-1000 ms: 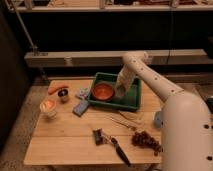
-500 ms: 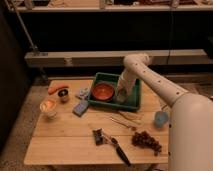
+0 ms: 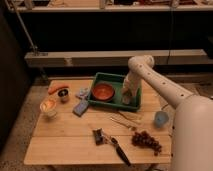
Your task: Wipe tray with eraser
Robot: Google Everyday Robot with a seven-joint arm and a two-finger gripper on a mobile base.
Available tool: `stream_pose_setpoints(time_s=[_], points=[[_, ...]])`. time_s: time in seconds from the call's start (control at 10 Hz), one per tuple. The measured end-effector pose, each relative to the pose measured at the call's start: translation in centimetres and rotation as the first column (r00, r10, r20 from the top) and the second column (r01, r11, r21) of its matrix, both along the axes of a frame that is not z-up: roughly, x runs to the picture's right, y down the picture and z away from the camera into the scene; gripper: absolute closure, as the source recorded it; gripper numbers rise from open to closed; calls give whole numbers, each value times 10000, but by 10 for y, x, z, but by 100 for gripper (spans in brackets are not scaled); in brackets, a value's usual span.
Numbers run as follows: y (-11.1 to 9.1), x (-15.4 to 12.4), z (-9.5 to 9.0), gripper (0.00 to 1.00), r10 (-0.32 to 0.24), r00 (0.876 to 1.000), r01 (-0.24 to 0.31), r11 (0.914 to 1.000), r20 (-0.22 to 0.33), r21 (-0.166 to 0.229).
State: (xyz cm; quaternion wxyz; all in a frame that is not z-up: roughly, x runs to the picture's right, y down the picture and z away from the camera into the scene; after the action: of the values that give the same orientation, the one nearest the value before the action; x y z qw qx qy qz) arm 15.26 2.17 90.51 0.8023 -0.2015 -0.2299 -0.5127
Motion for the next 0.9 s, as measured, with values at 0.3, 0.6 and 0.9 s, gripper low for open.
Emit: stream_pose_setpoints(time_s=[0.3, 0.6, 0.9], points=[[-3, 16, 7, 100, 173, 9991, -173, 9998, -400, 5], [-19, 21, 17, 100, 373, 9971, -358, 9991, -658, 240], [-38, 15, 27, 100, 471, 9969, -442, 9979, -626, 476]])
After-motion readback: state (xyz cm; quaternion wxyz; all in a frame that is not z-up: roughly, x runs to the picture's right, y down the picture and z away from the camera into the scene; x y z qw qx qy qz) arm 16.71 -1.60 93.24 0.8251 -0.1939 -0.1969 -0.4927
